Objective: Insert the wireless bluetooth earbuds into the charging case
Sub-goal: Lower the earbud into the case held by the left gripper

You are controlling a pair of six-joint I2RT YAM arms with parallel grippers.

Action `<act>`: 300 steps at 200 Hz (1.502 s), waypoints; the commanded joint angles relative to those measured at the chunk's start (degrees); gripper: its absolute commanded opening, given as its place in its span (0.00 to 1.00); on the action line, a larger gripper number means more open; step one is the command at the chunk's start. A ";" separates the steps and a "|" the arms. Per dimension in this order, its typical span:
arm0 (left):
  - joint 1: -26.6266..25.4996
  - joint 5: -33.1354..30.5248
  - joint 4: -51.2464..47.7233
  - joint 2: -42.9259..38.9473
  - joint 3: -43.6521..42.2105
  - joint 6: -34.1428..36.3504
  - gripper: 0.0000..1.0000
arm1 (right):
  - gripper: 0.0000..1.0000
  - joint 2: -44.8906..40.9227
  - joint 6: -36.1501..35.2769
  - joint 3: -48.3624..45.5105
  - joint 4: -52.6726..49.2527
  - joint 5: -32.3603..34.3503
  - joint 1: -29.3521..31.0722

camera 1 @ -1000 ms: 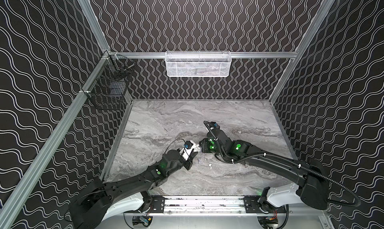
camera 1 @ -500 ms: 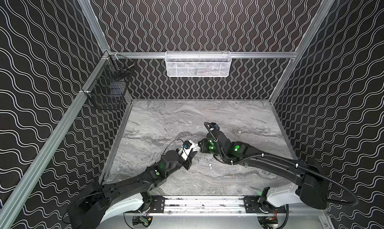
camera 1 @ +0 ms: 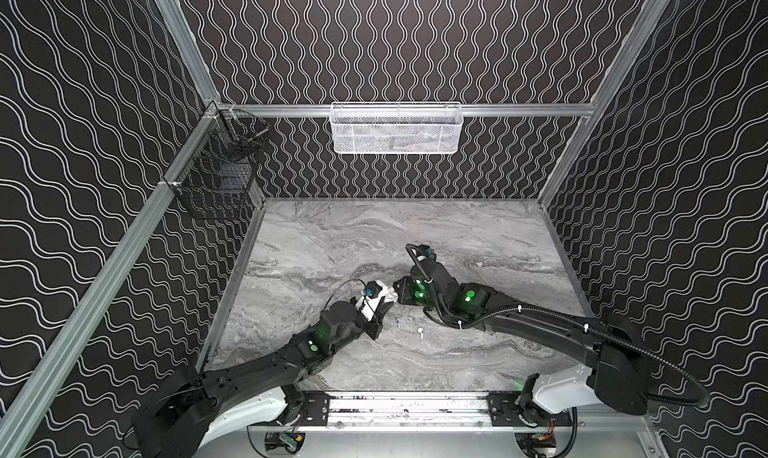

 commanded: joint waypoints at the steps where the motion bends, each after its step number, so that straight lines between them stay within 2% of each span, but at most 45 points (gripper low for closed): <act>1: 0.10 -0.02 2.29 -0.08 -0.11 -0.39 0.00 | 0.10 0.43 1.20 -0.14 2.75 -0.09 0.09; 258: 0.25 0.52 3.91 -0.96 -1.03 -0.42 0.00 | 0.09 0.65 2.60 -1.63 4.65 -2.75 0.10; 300: 0.23 0.38 5.35 -1.31 -1.73 -0.36 0.00 | 0.09 -0.53 3.31 -4.44 5.01 -3.03 0.09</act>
